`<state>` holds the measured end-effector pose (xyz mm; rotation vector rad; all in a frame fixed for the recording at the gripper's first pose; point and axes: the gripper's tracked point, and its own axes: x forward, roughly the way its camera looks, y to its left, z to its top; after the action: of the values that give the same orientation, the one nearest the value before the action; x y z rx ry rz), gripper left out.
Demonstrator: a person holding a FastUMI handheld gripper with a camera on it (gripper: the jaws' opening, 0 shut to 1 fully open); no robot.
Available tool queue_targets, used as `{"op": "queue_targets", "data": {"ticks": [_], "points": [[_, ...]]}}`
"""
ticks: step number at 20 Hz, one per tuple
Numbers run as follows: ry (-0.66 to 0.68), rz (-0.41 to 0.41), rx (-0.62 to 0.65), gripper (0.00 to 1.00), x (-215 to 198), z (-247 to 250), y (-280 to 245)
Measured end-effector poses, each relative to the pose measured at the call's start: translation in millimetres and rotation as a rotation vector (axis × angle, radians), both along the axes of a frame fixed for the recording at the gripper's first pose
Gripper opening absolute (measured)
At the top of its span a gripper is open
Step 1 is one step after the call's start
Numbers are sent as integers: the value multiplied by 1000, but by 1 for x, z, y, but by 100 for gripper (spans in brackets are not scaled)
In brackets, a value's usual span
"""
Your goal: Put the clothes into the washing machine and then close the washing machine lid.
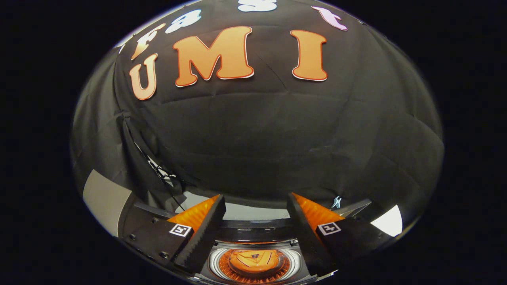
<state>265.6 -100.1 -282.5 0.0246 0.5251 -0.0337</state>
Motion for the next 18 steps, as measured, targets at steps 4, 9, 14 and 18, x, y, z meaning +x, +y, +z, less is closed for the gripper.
{"op": "queue_targets", "data": {"ticks": [4,9,14,18], "points": [[-37,7,-3,100,-28,-1,2],[-25,-1,-4,100,-66,-8,5],[19,-9,8,100,-112,-26,9],[75,-18,22,100,-147,-50,8]]}}
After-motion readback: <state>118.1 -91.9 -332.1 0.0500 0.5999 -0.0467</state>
